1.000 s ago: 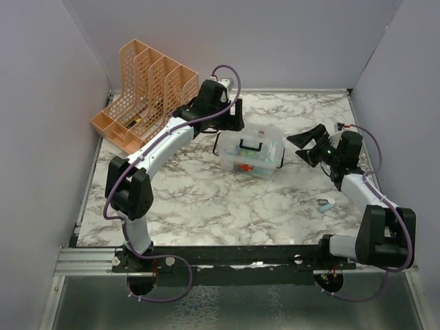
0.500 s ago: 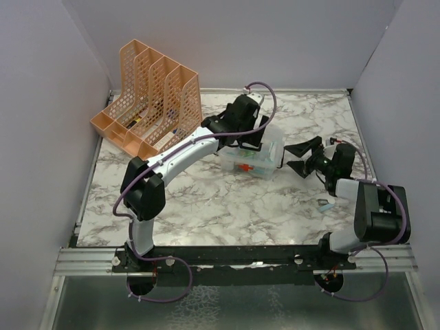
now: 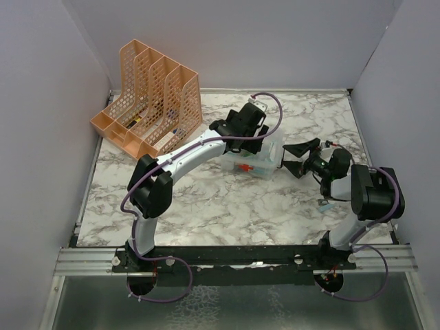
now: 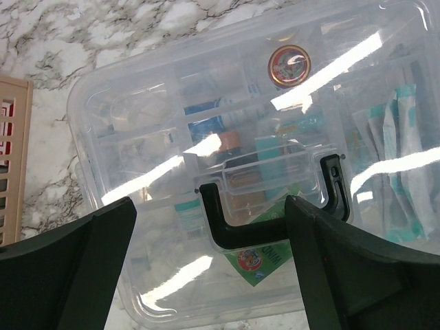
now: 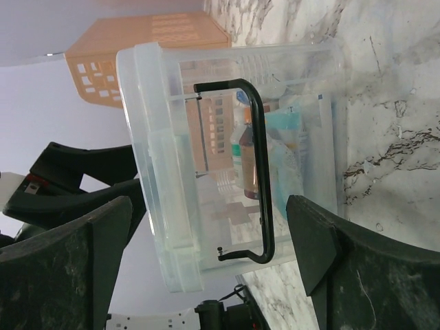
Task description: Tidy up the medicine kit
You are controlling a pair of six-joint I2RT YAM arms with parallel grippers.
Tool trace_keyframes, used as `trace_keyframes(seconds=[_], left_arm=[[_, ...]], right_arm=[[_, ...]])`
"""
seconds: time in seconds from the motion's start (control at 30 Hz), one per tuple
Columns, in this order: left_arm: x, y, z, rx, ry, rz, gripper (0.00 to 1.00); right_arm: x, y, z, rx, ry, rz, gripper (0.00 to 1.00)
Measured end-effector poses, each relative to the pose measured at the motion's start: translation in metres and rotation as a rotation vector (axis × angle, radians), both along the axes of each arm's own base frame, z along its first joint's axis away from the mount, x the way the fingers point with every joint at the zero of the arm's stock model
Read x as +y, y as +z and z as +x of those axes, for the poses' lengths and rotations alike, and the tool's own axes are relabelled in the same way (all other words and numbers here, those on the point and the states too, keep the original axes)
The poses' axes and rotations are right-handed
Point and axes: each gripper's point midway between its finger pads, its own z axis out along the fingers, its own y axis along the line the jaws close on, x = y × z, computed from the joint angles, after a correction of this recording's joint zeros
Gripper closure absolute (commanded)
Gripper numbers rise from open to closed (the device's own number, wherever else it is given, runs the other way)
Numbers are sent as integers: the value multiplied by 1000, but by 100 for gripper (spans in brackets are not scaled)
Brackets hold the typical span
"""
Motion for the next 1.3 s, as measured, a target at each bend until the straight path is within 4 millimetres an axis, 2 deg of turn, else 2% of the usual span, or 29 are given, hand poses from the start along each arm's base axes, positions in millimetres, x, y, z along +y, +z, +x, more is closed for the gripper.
trace_keyframes(seconds=[0.27, 0.43, 0.57, 0.7, 0.9, 1.03, 1.3], left_arm=[[4, 2, 1, -13, 0, 33, 8], [8, 2, 1, -17, 2, 54, 10], [6, 2, 2, -9, 0, 67, 12], [6, 1, 1, -1, 0, 76, 13], [5, 1, 1, 7, 6, 76, 14], [5, 1, 1, 12, 12, 75, 14], [5, 0, 0, 19, 20, 75, 14]], right_arm=[[7, 8, 1, -40, 14, 53, 1], [9, 16, 0, -54, 22, 70, 5], [11, 38, -3, -108, 38, 11, 9], [12, 58, -2, -172, 49, -39, 18], [11, 40, 3, -99, 58, -111, 29], [11, 37, 5, -80, 64, -150, 36], [10, 36, 9, -56, 70, -227, 36]])
